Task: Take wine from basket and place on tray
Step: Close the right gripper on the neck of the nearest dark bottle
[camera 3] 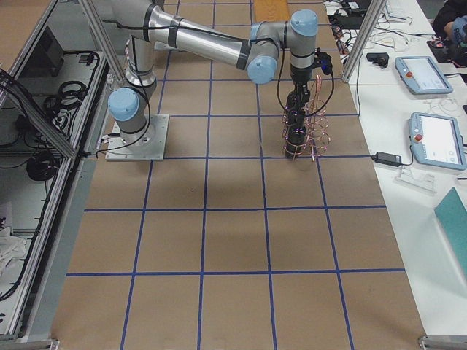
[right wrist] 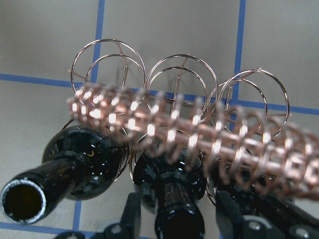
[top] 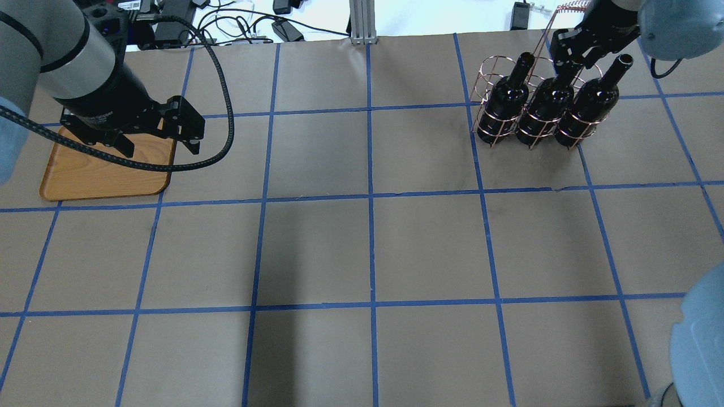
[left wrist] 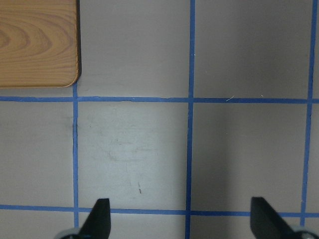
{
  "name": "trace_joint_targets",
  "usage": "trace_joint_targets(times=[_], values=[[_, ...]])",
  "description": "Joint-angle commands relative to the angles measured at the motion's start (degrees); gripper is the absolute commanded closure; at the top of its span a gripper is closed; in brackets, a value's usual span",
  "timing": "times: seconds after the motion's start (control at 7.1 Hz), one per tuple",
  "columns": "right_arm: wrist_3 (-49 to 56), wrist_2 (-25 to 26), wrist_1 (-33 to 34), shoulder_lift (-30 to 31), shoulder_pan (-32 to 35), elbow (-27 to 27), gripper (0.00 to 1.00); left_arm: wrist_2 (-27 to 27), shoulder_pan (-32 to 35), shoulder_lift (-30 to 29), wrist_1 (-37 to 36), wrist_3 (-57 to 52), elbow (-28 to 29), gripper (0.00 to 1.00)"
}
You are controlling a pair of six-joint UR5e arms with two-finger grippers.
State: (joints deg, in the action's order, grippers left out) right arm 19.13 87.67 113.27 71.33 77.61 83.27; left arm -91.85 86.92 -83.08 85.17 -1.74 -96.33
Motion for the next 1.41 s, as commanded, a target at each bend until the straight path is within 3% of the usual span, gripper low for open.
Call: trace_joint_targets(times=[0.0,0.14,0.28,0.42,0.56,0.99,1.27], values=[[0.0,-0.4,0.4,-0.2,0.0,0.0,0.41,0.0,0.0,-0.1,0.0,0.1,0.0,0.00],[-0.1,-0.4,0.4,-0.2,0.0,0.0,0.47,0.0,0.0,-0.1,0.0,0.0,0.0,0.00],[0.0,-0.4,0.3,-0.2,0.0,0.0,0.60,0.0,0.0,-0.1,0.0,0.1,0.0,0.00],[0.1,0.2,0.3,-0.1,0.0,0.0,0.88,0.0,0.0,-0.1,0.0,0.0,0.0,0.00],[0.1,0.6,0.2,0.2,0.0,-0.4,1.00,0.0,0.0,-0.1,0.0,0.1,0.0,0.00],[0.1,0.5,-0.8,1.4,0.0,-1.4,1.00,0.0,0.0,-0.1,0.0,0.1,0.0,0.00],[0.3,0.6,-6.1,5.1,0.0,-3.1,1.00,0.0,0.0,0.0,0.0,0.2,0.0,0.00]])
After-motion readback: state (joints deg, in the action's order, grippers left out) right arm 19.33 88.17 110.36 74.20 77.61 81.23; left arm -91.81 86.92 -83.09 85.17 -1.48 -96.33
